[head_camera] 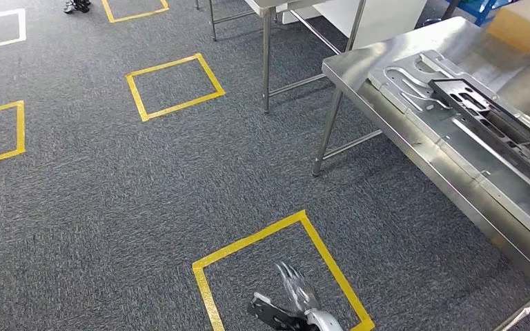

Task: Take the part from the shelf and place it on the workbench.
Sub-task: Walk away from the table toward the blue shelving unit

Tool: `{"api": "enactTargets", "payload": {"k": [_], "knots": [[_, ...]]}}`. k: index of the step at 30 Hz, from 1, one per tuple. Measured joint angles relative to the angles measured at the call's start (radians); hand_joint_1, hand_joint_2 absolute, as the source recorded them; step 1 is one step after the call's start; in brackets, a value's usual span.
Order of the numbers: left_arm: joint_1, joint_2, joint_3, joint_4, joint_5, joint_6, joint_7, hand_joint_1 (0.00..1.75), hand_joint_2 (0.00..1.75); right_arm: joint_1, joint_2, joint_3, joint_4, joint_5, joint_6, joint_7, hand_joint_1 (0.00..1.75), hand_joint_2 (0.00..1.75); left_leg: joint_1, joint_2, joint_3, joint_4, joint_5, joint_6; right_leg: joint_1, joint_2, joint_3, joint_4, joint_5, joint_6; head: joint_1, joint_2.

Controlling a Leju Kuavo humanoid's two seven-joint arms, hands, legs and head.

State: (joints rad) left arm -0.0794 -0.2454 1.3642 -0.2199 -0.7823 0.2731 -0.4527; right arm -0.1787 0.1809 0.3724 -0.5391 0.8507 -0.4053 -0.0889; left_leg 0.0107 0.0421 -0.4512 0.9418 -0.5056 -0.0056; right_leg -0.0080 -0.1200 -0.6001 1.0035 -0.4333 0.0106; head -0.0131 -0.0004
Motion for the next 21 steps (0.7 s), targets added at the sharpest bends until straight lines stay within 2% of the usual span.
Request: {"api": "enactTargets", "payload": {"k": [1, 3, 4, 5, 6, 7, 8, 10, 11, 12, 14, 16, 17, 19, 20, 21], "knots": [[0.003, 0.004, -0.003, 0.000, -0.005, 0.001, 0.005, 0.00, 0.00, 0.009, -0.015, -0.008, 0.052, -0.024, 0.017, 0.025, 0.00, 0.00, 0.001, -0.009, -0.003, -0.003, 0.006, 0.011, -0.003, 0.027, -0.009, 0.025, -0.020, 0.005, 0.000, 0.000], [0.005, 0.011, -0.007, -0.001, -0.014, 0.003, 0.014, 0.00, 0.00, 0.042, -0.052, -0.042, 0.142, -0.097, 0.062, 0.073, 0.00, 0.00, -0.001, -0.029, -0.012, -0.002, 0.016, 0.027, -0.008, 0.095, -0.058, 0.143, -0.092, 0.010, 0.001, 0.000], [0.006, 0.015, -0.009, -0.001, -0.018, 0.004, 0.019, 0.00, 0.00, 0.061, -0.068, -0.066, 0.178, -0.139, 0.084, 0.100, 0.00, 0.00, -0.004, -0.040, -0.019, 0.001, 0.019, 0.031, -0.008, 0.110, -0.089, 0.213, -0.124, 0.011, 0.001, 0.000], [0.006, 0.018, -0.010, -0.001, -0.021, 0.005, 0.024, 0.00, 0.00, 0.081, -0.083, -0.095, 0.210, -0.184, 0.107, 0.131, 0.00, 0.00, -0.007, -0.053, -0.025, 0.005, 0.021, 0.034, -0.007, 0.117, -0.111, 0.266, -0.143, 0.011, 0.001, 0.000], [0.008, 0.021, -0.013, -0.001, -0.024, 0.005, 0.030, 0.00, 0.00, 0.099, -0.097, -0.125, 0.235, -0.222, 0.125, 0.158, 0.00, 0.00, -0.010, -0.065, -0.031, 0.011, 0.022, 0.036, -0.006, 0.119, -0.115, 0.280, -0.140, 0.009, 0.001, 0.000], [0.009, 0.023, -0.015, -0.001, -0.026, 0.005, 0.036, 0.00, 0.00, 0.113, -0.108, -0.157, 0.256, -0.257, 0.140, 0.182, 0.00, 0.00, -0.012, -0.077, -0.037, 0.017, 0.022, 0.036, -0.005, 0.122, -0.101, 0.257, -0.120, 0.007, 0.001, 0.000], [0.009, 0.025, -0.017, -0.001, -0.029, 0.007, 0.042, 0.00, 0.00, 0.124, -0.119, -0.188, 0.273, -0.283, 0.149, 0.198, 0.00, 0.00, -0.013, -0.088, -0.041, 0.023, 0.022, 0.035, -0.005, 0.128, -0.069, 0.199, -0.090, 0.004, 0.001, 0.000], [0.008, 0.028, -0.023, -0.001, -0.033, 0.011, 0.050, 0.00, 0.00, 0.134, -0.131, -0.241, 0.295, -0.315, 0.156, 0.211, 0.00, 0.00, -0.015, -0.101, -0.052, 0.037, 0.018, 0.029, -0.006, 0.158, -0.001, 0.070, -0.046, -0.003, 0.001, 0.000], [0.006, 0.029, -0.025, -0.001, -0.035, 0.014, 0.052, 0.00, 0.00, 0.135, -0.133, -0.262, 0.303, -0.324, 0.156, 0.209, 0.00, 0.00, -0.016, -0.106, -0.058, 0.042, 0.016, 0.025, -0.006, 0.169, 0.018, 0.033, -0.037, -0.005, 0.000, 0.000], [0.005, 0.030, -0.028, -0.001, -0.036, 0.016, 0.052, 0.00, 0.00, 0.135, -0.134, -0.280, 0.310, -0.330, 0.154, 0.202, 0.00, 0.00, -0.016, -0.111, -0.063, 0.045, 0.015, 0.020, -0.005, 0.174, 0.024, 0.019, -0.038, -0.008, 0.000, 0.000], [0.005, 0.031, -0.030, -0.001, -0.038, 0.025, 0.052, 0.00, 0.00, 0.135, -0.133, -0.309, 0.318, -0.335, 0.151, 0.177, 0.00, 0.00, -0.015, -0.119, -0.068, 0.047, 0.014, 0.010, -0.004, 0.158, 0.025, 0.016, -0.034, -0.018, 0.000, 0.000], [0.004, 0.031, -0.031, -0.001, -0.036, 0.039, 0.052, 0.00, 0.00, 0.134, -0.130, -0.327, 0.323, -0.331, 0.151, 0.151, 0.00, 0.00, -0.015, -0.101, -0.081, 0.079, -0.009, 0.000, -0.006, 0.140, 0.026, 0.008, -0.030, -0.030, 0.000, 0.000], [0.002, 0.031, -0.031, -0.001, -0.034, 0.048, 0.051, 0.00, 0.00, 0.133, -0.128, -0.331, 0.325, -0.326, 0.151, 0.142, 0.00, 0.00, -0.015, -0.085, -0.101, 0.124, -0.038, -0.004, -0.007, 0.129, 0.026, 0.006, -0.029, -0.036, 0.000, 0.000], [0.000, 0.029, -0.031, -0.001, -0.030, 0.060, 0.051, 0.00, 0.00, 0.133, -0.128, -0.336, 0.329, -0.317, 0.151, 0.131, 0.00, 0.00, -0.010, -0.061, -0.164, 0.259, -0.106, -0.012, -0.004, 0.106, 0.024, 0.005, -0.029, -0.040, -0.001, 0.000], [0.000, 0.029, -0.031, -0.001, -0.028, 0.064, 0.050, 0.00, 0.00, 0.133, -0.128, -0.339, 0.332, -0.314, 0.151, 0.129, 0.00, 0.00, -0.008, -0.056, -0.190, 0.315, -0.126, -0.015, -0.002, 0.093, 0.023, 0.006, -0.030, -0.041, -0.001, 0.000], [0.001, 0.028, -0.031, -0.001, -0.026, 0.068, 0.050, 0.00, 0.00, 0.133, -0.127, -0.341, 0.334, -0.310, 0.151, 0.128, 0.00, 0.00, -0.005, -0.053, -0.201, 0.337, -0.127, -0.016, -0.001, 0.081, 0.023, 0.006, -0.030, -0.041, -0.001, 0.000]]}}
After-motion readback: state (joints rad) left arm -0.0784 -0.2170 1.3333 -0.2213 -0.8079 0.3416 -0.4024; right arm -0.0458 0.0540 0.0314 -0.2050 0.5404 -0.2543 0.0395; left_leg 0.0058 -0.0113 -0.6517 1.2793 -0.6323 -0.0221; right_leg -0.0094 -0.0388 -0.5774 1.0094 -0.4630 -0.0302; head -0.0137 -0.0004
